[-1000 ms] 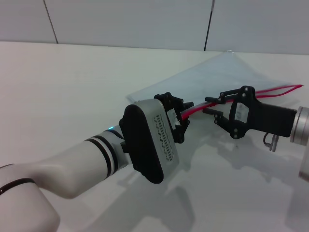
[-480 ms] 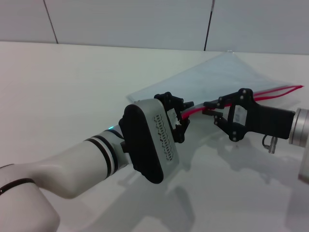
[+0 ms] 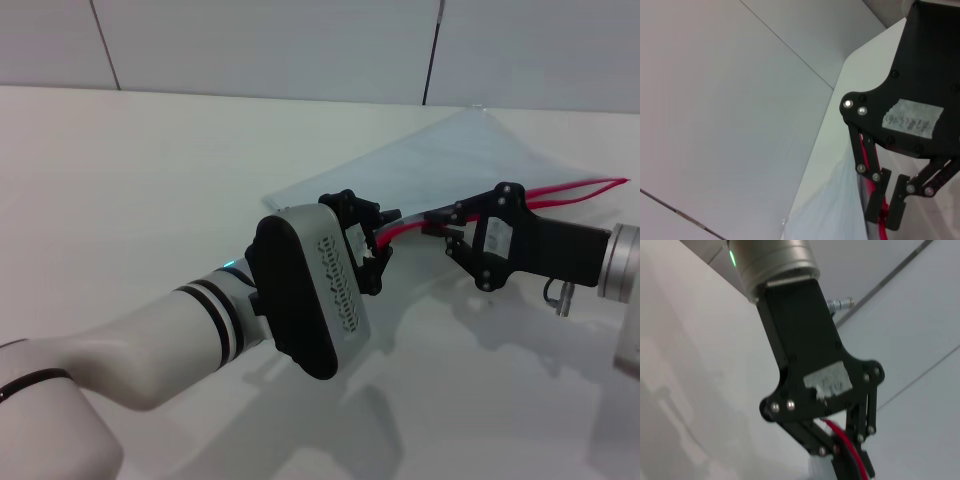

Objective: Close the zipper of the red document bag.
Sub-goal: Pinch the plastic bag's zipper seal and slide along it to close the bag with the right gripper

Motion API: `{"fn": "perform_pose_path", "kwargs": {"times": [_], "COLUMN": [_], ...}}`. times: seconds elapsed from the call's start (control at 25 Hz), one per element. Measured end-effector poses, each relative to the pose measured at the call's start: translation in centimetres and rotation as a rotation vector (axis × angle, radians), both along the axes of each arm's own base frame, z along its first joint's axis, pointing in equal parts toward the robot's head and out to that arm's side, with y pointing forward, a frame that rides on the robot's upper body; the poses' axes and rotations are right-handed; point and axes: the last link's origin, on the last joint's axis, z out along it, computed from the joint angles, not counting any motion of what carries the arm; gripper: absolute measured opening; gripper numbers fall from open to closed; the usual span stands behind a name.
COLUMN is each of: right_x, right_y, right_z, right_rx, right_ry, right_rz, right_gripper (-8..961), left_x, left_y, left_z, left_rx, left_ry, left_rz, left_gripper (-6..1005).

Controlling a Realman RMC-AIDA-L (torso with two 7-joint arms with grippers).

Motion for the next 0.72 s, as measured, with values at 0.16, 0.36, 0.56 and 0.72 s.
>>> {"fn": "perform_pose_path", "kwargs": {"times": [0.16,0.36,0.56,0.72], "right_x": [0.3,0.3,0.6,1.5], "right_y": [0.2,0.3,0.3,0.6], "right_z": [-0.2,-0.2,0.2,0.7], "right_rx": [0.011,0.016,0.033,0.073], "right_ry": [-0.014,-0.012,-0.005,-0.011], "right_rz": [-0.020,-0.026,-0.039,-0.083], "right_gripper": [64,48,37,34], "left_x": [0.0,0.0,-0.1,-0.2], "left_y": [0.0,-0.1,-0.3,-0.3], "left_z": [0.0,-0.1,-0.1,-0.2], "left_rx": [0.000,-0.002,-0.009,-0.012], "left_ry": [0.000,0.001,0.010,0.011], "left_rz": [0.000,-0.001,-0.008,-0.010], "left_gripper": [96,98,100,102]}}
